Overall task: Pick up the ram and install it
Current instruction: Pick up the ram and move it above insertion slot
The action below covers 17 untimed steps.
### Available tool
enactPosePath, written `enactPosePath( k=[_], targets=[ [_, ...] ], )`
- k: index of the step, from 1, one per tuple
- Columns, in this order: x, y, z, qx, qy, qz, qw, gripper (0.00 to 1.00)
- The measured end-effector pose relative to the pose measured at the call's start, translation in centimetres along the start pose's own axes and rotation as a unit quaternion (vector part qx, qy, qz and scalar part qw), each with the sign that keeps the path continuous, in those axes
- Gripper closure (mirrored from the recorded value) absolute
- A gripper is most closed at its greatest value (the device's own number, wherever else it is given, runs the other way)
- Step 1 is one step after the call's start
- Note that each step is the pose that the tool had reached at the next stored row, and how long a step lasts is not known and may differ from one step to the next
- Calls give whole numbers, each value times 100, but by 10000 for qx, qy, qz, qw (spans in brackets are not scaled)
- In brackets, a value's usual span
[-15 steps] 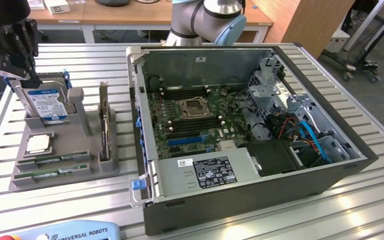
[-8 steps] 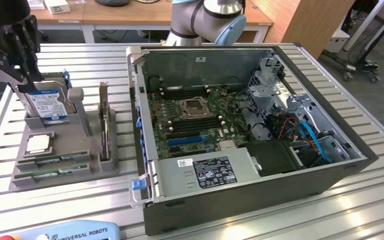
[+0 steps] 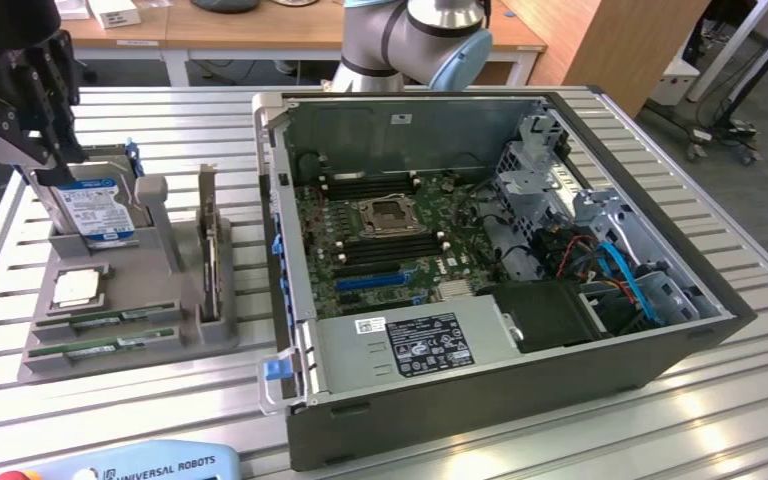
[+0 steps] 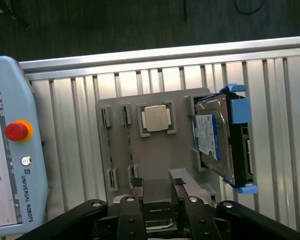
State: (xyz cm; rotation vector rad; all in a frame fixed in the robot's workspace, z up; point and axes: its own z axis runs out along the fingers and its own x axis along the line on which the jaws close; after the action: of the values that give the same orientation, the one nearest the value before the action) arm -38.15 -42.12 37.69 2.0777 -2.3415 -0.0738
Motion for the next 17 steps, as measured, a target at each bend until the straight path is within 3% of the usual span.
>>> enactPosePath(
  k=[7, 17],
  targets=[
    [0, -1, 11, 0, 1, -30, 10000, 64],
    [3, -6, 153, -1, 2, -35, 10000, 64]
  ],
)
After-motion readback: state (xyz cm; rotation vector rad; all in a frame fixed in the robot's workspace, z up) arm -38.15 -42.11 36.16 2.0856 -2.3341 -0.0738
